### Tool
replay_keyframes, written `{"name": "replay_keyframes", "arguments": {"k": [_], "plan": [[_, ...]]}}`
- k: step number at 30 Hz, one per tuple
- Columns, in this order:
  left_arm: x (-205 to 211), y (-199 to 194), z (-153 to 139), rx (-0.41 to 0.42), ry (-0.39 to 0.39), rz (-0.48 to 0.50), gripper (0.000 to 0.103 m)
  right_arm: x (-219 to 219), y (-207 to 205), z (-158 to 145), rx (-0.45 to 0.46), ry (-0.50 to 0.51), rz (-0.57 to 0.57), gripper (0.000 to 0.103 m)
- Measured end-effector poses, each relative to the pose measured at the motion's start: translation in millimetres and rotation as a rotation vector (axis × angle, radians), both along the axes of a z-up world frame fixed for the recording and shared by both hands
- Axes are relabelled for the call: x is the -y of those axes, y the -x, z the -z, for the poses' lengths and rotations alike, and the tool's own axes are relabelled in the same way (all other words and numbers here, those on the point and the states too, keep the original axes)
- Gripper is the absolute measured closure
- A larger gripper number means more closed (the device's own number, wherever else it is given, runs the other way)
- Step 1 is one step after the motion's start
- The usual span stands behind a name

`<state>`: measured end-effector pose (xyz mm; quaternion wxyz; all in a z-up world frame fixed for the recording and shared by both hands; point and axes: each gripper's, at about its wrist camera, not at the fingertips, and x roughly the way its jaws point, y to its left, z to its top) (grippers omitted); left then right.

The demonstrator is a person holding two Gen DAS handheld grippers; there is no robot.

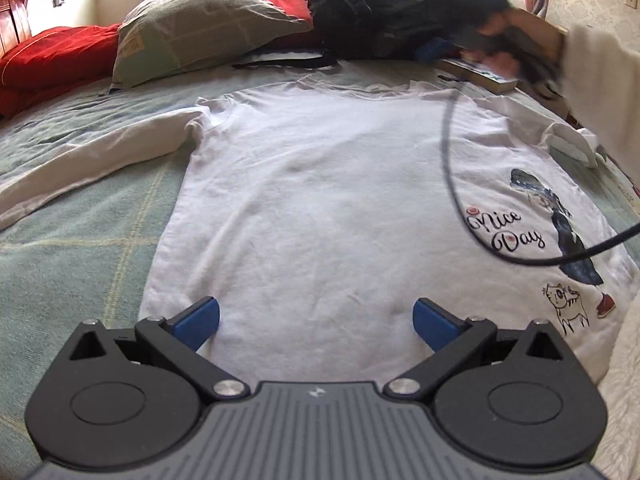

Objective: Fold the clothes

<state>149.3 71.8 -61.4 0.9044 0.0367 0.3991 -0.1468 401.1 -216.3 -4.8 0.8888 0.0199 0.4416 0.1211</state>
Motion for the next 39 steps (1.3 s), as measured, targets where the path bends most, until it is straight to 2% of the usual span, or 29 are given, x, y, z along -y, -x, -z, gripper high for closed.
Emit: {"name": "replay_keyframes", "arguments": {"k": [3, 6, 7, 10, 15, 18, 22, 26, 30, 35, 39], "plan": [[2, 0, 1, -0.003, -0.012, -0.001, 0.001, 41, 13, 16, -0.069, -0.047, 0.119, 0.000], [3, 1, 0, -0.007, -0.015, -0.006, 0.001, 64, 11, 40, -0.146, -0.107, 0.197, 0.000], [3, 1, 0, -0.008, -0.015, -0.008, 0.001, 67, 8, 47, -0.147, -0.111, 0.207, 0.000], [3, 1, -1, -0.009, -0.015, -0.018, 0.001, 65, -7, 60, -0.107, -0.081, 0.225, 0.000], [2, -1, -1, -0.015, -0.021, -0.029, 0.001, 48, -39, 70, -0.050, 0.069, 0.240, 0.000], [2, -2, -2, -0.013, -0.022, -0.034, 0.001, 44, -49, 73, -0.004, 0.120, 0.202, 0.000], [2, 2, -10, 0.013, -0.032, -0.030, 0.001, 55, -44, 56, 0.017, 0.053, 0.227, 0.000], [4, 1, -12, 0.021, -0.026, -0.026, 0.001, 50, 0, 25, 0.026, 0.005, 0.189, 0.000], [10, 2, -11, 0.023, -0.032, -0.008, 0.001, 45, 58, 17, 0.004, 0.017, 0.148, 0.000], [17, 5, -9, 0.017, -0.024, 0.008, 0.001, 30, 124, 40, 0.022, 0.029, 0.174, 0.000], [20, 8, -5, 0.006, -0.040, 0.004, 0.001, 24, 136, 64, 0.032, 0.037, 0.181, 0.000]]}}
